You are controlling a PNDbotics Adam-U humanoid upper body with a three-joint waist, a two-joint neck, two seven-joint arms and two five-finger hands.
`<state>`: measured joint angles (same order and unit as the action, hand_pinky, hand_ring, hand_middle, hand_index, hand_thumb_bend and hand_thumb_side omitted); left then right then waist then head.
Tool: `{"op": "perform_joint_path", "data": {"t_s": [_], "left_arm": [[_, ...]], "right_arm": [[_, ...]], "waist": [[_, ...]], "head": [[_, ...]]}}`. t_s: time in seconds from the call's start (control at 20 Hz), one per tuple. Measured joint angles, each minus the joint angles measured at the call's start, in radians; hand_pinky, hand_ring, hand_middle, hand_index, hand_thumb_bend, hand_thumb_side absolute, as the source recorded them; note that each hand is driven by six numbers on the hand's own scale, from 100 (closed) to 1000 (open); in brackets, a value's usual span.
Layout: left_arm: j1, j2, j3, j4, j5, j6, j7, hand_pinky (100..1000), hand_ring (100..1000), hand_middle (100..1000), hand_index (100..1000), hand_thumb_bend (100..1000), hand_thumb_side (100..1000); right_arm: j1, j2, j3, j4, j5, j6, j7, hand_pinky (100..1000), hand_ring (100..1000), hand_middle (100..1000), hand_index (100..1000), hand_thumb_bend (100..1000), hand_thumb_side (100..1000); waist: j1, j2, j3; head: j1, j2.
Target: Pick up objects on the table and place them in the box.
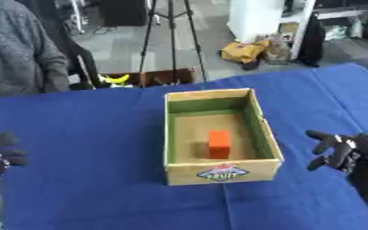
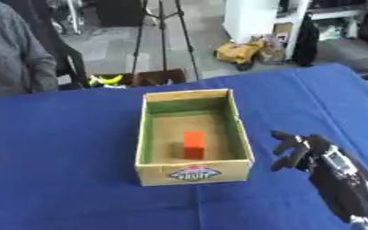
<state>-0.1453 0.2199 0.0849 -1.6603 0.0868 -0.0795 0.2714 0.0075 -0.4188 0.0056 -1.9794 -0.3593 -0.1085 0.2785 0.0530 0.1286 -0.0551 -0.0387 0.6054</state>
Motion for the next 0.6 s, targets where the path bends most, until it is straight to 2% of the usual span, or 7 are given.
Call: {"op": "perform_joint_path", "data": {"t_s": [0.35,0.6], "left_arm": [[0.015,-0.002,-0.005,-0.006,0.026,-0.005,-0.013,483,525,576,715,191,1000],[0.019,-0.010,-0.009,-0.009,0.028,-0.011,-0.028,482,523,573,714,196,1000]], "right_arm": [[-0.012,-0.047,-0.025,0.000,-0.049,-0.039,-0.019,575,943,584,473,100,831],[-0.016,-0.061,-0.036,0.000,-0.069,-0.039,-0.026,574,943,583,473,100,837]], "waist": [[0.000,0.000,0.000],[0.000,0.000,0.001]], "head": [[-0.003,0.000],[-0.003,0.001]]}}
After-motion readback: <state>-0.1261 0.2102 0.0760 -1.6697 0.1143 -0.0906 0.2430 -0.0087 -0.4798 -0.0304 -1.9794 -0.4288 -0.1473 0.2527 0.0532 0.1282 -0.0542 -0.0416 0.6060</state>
